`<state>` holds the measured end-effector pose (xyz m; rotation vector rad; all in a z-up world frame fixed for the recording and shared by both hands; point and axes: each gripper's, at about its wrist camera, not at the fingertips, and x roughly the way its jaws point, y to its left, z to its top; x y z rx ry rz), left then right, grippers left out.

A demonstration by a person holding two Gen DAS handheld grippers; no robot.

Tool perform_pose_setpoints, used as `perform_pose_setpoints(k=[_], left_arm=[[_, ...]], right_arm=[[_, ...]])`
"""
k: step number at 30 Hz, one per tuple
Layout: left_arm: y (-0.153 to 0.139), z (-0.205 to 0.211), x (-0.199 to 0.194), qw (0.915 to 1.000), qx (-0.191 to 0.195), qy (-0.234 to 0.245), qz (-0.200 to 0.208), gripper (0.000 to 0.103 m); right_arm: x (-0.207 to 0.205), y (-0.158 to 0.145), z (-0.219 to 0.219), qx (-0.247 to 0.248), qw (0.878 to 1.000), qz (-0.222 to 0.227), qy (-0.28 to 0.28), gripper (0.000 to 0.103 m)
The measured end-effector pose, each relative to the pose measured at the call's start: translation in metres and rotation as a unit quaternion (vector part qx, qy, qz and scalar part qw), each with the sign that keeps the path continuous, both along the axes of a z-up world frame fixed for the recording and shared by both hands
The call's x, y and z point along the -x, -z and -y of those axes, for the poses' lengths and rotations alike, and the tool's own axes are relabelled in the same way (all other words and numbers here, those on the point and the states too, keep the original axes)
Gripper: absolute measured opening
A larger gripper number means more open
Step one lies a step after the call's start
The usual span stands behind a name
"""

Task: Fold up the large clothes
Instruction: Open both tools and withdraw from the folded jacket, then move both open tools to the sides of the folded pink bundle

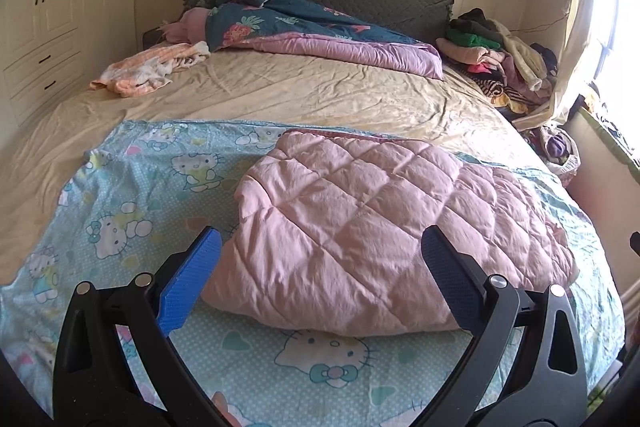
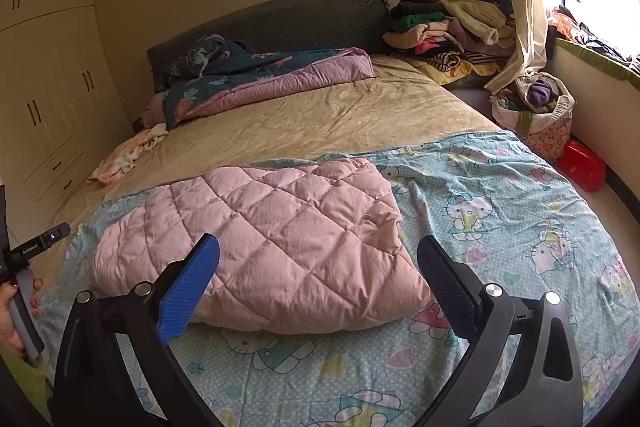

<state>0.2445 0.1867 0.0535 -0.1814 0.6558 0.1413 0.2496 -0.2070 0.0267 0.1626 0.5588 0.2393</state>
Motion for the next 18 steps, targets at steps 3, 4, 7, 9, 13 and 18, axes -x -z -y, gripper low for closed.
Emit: perform_pose_setpoints(k=[3,4,7,9,13,18], left_arm=[[0.000,0.001,0.011,1.0000,0.002,-0.002,0.001,0.094],[0.001,0.001,0.014,1.0000,0.004,-0.002,0.000,0.093],[0.004,0.003,0.024,1.0000,0.006,0.000,-0.003,0.094],[0.006,0.004,0.030,1.0000,0.008,0.000,-0.005,0.094],[0.012,0.006,0.041,0.9999,0.014,0.000,-0.010,0.094],[0.024,0.013,0.053,0.9998,0.009,0.004,-0.017,0.093]], right_arm=[[0.009,-0.001,0.000,-0.001,1.000,0.001,-0.001,0.099],[0.012,-0.002,0.000,-0.002,1.000,0.002,-0.001,0.099],[0.021,-0.001,-0.001,-0.004,1.000,0.001,-0.003,0.099],[0.027,0.001,-0.002,-0.007,1.000,-0.001,-0.005,0.099],[0.037,0.006,-0.007,-0.012,1.000,-0.006,-0.007,0.099],[0.048,0.015,-0.011,-0.022,1.000,-0.013,-0.007,0.099]])
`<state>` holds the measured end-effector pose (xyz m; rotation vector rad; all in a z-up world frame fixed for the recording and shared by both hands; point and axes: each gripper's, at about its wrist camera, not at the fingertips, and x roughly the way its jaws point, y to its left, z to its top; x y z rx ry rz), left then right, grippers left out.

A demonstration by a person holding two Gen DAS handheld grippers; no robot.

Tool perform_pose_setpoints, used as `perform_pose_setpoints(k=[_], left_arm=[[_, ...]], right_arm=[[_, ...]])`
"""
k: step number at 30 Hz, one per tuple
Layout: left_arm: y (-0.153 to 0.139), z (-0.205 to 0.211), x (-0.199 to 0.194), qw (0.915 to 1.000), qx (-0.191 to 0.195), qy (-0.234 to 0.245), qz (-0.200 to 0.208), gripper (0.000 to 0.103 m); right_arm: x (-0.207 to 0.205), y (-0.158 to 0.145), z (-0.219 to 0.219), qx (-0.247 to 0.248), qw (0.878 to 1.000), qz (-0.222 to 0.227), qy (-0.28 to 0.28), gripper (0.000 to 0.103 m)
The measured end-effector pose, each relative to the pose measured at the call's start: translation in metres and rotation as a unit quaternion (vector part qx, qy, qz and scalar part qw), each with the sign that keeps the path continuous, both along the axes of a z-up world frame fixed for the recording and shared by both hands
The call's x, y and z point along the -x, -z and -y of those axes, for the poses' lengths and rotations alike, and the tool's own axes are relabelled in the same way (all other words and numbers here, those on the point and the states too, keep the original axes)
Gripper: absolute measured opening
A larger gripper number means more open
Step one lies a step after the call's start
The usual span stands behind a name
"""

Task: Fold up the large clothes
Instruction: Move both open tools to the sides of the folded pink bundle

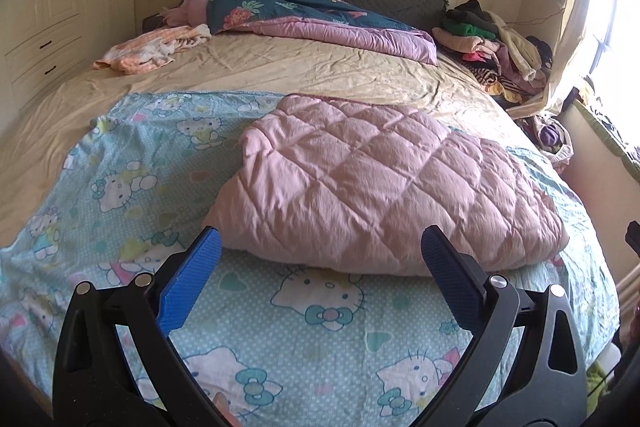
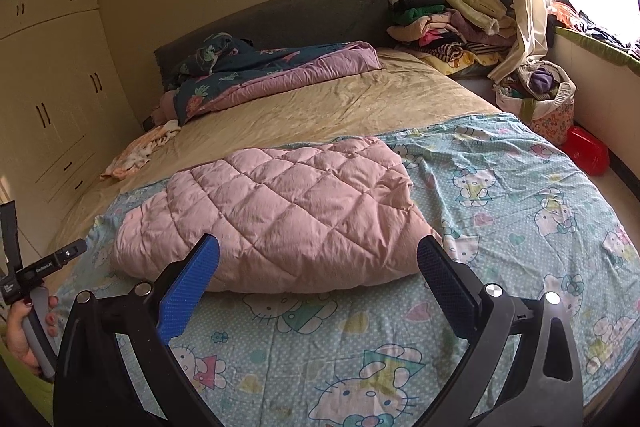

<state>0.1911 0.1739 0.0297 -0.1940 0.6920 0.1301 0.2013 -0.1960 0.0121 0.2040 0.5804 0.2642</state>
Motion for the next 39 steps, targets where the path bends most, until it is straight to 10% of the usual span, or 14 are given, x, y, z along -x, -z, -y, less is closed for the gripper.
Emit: perform_pose_setpoints(k=[39], left_arm=[[0.078,0.002,0.020,0.9963,0.037,-0.023,-0.074,0.094]], right_arm=[[0.015,0.083,-0.005,-0.005,0.995,-0.082,0.053,0.099]])
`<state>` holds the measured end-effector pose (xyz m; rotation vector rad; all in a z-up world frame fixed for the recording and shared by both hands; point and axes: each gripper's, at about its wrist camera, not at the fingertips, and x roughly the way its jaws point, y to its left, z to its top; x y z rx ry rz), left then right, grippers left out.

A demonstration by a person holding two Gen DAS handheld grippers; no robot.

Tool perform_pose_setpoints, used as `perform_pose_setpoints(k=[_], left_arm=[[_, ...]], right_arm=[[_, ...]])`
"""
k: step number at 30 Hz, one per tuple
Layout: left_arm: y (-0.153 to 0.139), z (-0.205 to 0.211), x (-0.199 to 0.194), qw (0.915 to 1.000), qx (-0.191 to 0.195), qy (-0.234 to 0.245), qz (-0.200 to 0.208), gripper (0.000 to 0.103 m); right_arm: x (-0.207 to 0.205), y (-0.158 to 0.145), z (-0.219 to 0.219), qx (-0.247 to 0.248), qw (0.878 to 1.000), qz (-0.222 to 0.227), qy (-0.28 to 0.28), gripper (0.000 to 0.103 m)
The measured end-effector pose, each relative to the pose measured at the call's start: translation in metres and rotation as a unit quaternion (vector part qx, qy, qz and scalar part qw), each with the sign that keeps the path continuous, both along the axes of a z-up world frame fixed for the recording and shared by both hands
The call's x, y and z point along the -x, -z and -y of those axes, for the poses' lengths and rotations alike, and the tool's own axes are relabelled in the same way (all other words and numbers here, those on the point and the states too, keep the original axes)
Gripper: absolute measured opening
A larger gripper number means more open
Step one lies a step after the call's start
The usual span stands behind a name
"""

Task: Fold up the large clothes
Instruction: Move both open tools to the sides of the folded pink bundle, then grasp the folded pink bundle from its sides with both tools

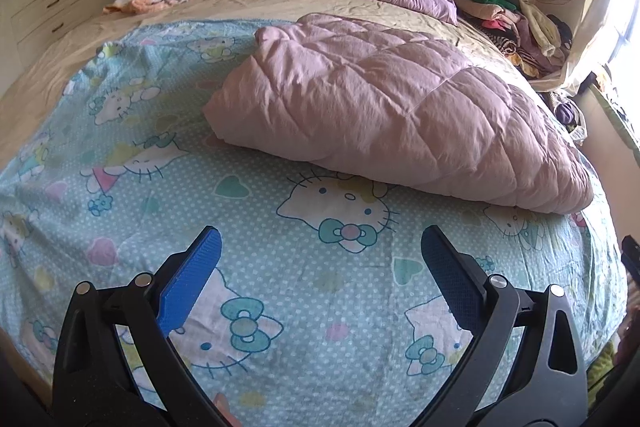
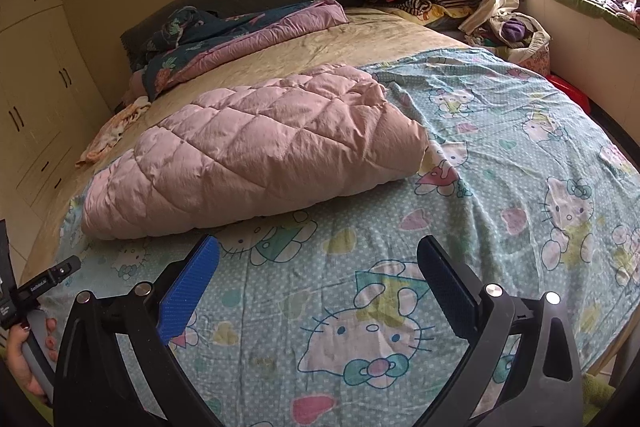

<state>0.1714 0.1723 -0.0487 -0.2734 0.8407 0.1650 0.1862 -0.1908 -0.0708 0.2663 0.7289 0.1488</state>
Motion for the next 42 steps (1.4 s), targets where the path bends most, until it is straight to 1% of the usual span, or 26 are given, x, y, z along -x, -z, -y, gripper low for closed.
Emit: perform_pose_setpoints(k=[3,6,10,13,18,20,23,27,30,33,37,42], left_arm=[[0.007,-0.004,-0.009,0.9998,0.017,-0.010,-0.007,0.094],[0.012,-0.006,-0.017,0.9995,0.022,-0.019,-0.012,0.094],[0.018,-0.012,-0.029,0.9987,0.038,-0.029,-0.018,0.094],[0.020,-0.021,-0.039,0.9972,0.061,-0.040,-0.019,0.093],[0.023,-0.040,-0.058,0.9910,0.119,-0.059,-0.017,0.093],[0.026,-0.051,-0.065,0.9858,0.152,-0.071,-0.016,0.093],[0.031,-0.062,-0.072,0.9782,0.186,-0.092,-0.015,0.093],[0.030,-0.067,-0.083,0.9736,0.200,-0.109,-0.005,0.093],[0.026,-0.065,-0.092,0.9735,0.196,-0.118,0.002,0.093],[0.031,-0.065,-0.103,0.9701,0.207,-0.128,-0.007,0.094],[0.039,-0.065,-0.112,0.9698,0.202,-0.136,-0.012,0.095],[0.053,-0.070,-0.116,0.9640,0.226,-0.140,-0.008,0.095]], right_arm=[[-0.009,0.007,0.002,-0.010,1.000,-0.013,0.010,0.099],[-0.019,0.011,0.002,-0.010,1.000,-0.019,0.013,0.099],[-0.031,0.013,-0.001,-0.009,1.000,-0.024,0.016,0.099],[-0.041,0.013,-0.002,-0.018,0.999,-0.028,0.021,0.099],[-0.061,0.016,0.002,-0.053,0.997,-0.041,0.036,0.099],[-0.068,0.018,0.005,-0.071,0.995,-0.046,0.044,0.099],[-0.079,0.020,0.012,-0.097,0.992,-0.052,0.061,0.099],[-0.095,0.025,0.018,-0.116,0.988,-0.063,0.078,0.099],[-0.107,0.031,0.020,-0.133,0.985,-0.076,0.085,0.099],[-0.118,0.038,0.024,-0.149,0.980,-0.087,0.096,0.099],[-0.130,0.049,0.027,-0.165,0.975,-0.101,0.107,0.099],[-0.142,0.053,0.019,-0.154,0.978,-0.099,0.101,0.099]])
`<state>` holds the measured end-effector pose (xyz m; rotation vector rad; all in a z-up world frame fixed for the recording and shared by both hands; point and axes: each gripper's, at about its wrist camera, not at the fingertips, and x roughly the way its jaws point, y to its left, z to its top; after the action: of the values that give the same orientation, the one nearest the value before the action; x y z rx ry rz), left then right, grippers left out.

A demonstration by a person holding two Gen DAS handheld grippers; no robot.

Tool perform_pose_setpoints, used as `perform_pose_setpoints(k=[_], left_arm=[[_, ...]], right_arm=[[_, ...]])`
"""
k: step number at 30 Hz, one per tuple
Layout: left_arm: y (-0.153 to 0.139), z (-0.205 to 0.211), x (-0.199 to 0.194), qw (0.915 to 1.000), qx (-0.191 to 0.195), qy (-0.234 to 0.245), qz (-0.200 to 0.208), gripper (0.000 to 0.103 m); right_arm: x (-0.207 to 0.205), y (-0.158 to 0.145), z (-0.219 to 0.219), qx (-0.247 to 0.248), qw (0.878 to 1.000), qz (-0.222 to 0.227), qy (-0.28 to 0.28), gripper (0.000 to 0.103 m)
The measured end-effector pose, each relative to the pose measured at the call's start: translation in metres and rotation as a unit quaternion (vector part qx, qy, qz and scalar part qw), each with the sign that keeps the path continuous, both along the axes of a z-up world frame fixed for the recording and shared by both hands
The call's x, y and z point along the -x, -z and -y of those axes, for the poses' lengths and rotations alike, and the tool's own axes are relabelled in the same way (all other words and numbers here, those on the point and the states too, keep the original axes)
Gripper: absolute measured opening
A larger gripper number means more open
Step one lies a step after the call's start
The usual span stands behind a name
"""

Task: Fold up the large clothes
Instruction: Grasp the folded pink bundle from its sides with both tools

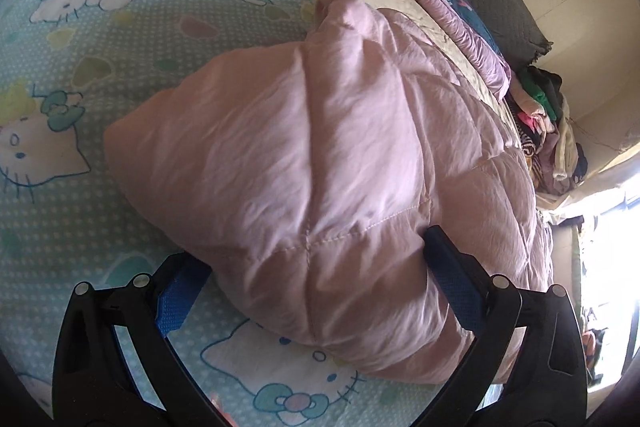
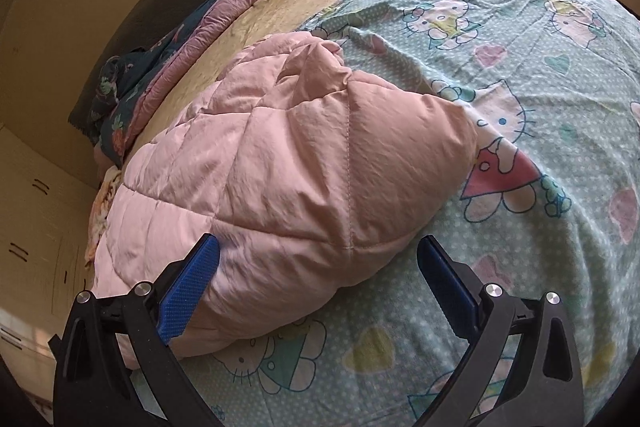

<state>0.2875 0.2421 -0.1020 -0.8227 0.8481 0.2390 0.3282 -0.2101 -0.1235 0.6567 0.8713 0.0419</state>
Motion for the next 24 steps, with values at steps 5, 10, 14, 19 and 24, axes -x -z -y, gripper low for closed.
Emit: perform_pose_setpoints(k=[5,10,14,19,24], left_arm=[[0.007,-0.002,-0.003,0.9997,0.019,-0.011,0.008,0.095],[0.008,-0.003,-0.007,0.9995,0.024,-0.017,0.010,0.095],[0.007,-0.001,-0.009,0.9997,0.013,-0.017,0.010,0.095],[0.005,0.002,-0.012,0.9998,-0.007,-0.014,0.011,0.095],[0.003,0.002,-0.015,0.9997,-0.016,-0.012,0.014,0.095]], right_arm=[[-0.013,0.006,-0.001,-0.008,1.000,-0.003,0.002,0.099],[-0.025,0.019,0.004,-0.041,0.999,-0.008,0.004,0.099],[-0.033,0.026,0.006,-0.067,0.998,-0.010,0.003,0.099],[-0.043,0.028,0.004,-0.067,0.998,-0.006,-0.005,0.099],[-0.045,0.029,0.003,-0.063,0.998,0.004,-0.016,0.099]])
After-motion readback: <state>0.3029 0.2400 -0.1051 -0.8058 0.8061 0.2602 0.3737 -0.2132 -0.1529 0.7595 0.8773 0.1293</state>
